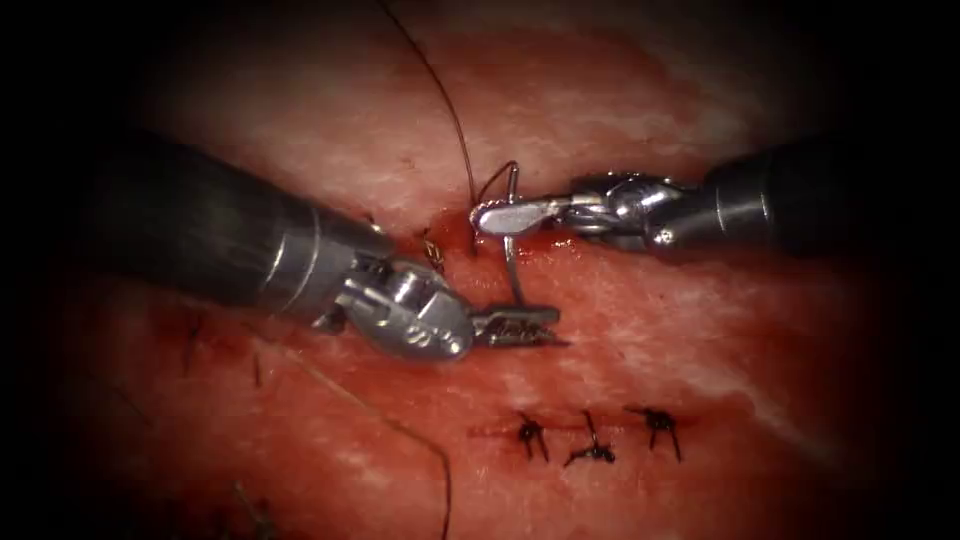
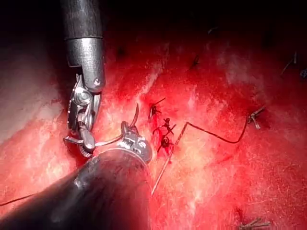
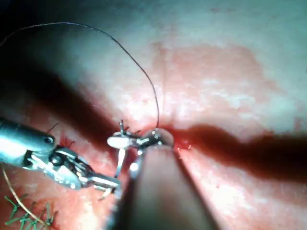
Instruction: Wound Closure
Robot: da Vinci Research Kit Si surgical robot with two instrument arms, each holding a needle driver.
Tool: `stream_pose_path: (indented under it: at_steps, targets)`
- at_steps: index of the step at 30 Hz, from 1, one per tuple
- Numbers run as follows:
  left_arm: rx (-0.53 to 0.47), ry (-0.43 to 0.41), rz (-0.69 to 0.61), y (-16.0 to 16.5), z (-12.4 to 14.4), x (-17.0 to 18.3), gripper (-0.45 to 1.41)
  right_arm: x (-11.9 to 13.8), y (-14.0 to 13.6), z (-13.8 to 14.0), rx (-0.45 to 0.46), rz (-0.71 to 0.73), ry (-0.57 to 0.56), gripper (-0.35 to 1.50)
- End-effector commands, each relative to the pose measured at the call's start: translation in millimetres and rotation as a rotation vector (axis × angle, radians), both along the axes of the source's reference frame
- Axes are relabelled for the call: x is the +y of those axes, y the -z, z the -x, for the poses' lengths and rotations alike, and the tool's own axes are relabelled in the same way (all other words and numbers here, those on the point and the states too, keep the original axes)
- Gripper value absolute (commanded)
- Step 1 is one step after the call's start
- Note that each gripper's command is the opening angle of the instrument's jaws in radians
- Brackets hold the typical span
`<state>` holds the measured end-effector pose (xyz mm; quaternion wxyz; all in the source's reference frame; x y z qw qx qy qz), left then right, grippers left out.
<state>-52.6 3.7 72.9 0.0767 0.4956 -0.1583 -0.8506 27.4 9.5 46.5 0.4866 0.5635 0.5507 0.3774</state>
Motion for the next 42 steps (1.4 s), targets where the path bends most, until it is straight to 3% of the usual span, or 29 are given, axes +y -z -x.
stream_pose_path:
  at_steps: [1,5,8,10,15,17,22,32,42]
  targets:
    - [-0.002,-0.001,-0.002,-0.5,0.5,-0.4,0.51,-0.7,-0.5,-0.5,0.002,0.023,-0.007,-0.35]
    - [-0.033,0.078,-0.155,-0.4,0.5,0.1,0.91,-0.2,-0.8,-0.2,-0.021,0.125,-0.049,-0.35]
    - [-0.066,0.154,-0.308,-0.1,0.4,0.4,1.09,0.5,-1.5,0.3,-0.06,0.239,-0.088,-0.35]
    - [-0.085,0.198,-0.398,0.0,0.3,0.4,1.11,0.8,-2.1,0.8,-0.086,0.301,-0.113,-0.35]
    - [-0.076,0.253,-0.567,0.2,-0.9,-0.3,0.26,2.0,-3.5,2.0,-0.161,0.471,-0.163,-0.35]
    - [-0.038,0.249,-0.646,0.3,-1.7,-0.6,0.17,2.6,-3.6,2.4,-0.177,0.528,-0.187,-0.35]
    - [0.076,0.234,-0.787,-0.5,-3.6,-0.6,0.14,4.0,-3.5,2.8,-0.231,0.643,-0.253,-0.35]
    - [0.135,0.27,-0.858,-6.5,-4.1,0.5,-0.08,5.3,-3.0,2.7,-0.304,0.775,-0.321,-0.35]
    - [0.206,0.356,-0.842,-10.3,-5.2,2.0,0.04,5.5,-2.5,1.8,-0.315,0.882,-0.338,-0.35]
